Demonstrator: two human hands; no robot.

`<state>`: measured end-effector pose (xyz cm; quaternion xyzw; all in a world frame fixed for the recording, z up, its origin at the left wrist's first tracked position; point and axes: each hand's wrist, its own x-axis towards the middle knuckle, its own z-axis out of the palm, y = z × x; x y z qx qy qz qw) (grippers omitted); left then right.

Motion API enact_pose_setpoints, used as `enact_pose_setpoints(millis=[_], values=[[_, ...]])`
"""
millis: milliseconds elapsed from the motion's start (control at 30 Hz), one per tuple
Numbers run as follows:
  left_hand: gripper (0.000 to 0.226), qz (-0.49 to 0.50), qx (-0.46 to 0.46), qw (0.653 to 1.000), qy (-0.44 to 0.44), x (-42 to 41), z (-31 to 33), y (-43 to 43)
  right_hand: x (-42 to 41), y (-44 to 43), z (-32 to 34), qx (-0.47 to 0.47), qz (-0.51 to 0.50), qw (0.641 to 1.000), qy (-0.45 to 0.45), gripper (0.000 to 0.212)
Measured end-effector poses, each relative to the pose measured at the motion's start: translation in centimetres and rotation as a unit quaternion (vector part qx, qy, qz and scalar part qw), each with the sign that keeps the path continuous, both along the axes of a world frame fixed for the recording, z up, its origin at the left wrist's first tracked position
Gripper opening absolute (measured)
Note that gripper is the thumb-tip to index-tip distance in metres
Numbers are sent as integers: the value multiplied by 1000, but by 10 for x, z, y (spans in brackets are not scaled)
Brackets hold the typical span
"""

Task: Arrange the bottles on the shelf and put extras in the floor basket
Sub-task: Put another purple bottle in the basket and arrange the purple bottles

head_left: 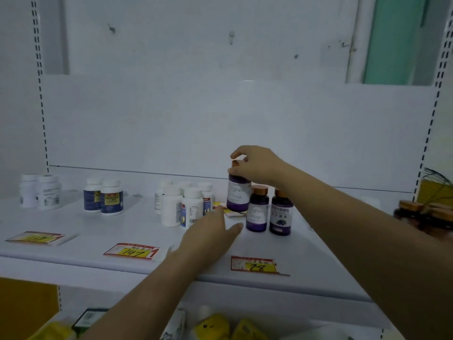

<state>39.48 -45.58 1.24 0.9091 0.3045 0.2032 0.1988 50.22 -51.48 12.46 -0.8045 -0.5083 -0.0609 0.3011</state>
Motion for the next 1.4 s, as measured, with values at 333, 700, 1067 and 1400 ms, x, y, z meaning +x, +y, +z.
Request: enact_pose_setpoints(millis=[333,700,1067,1400], values=[[45,-56,-111,971,-203,16,18,-23,-9,-49,4,-36,68,990,117,46],[56,-152,-212,942,-210,10,23,-40,-6,-67,-1,14,-7,995,98,47],[55,-51,-145,948,-279,20,16,-37,-7,-53,-17,109,-8,982,152,37],[43,-161,-281,918,-231,11,30,-39,1,-57,-8,137,102,961,216,37]])
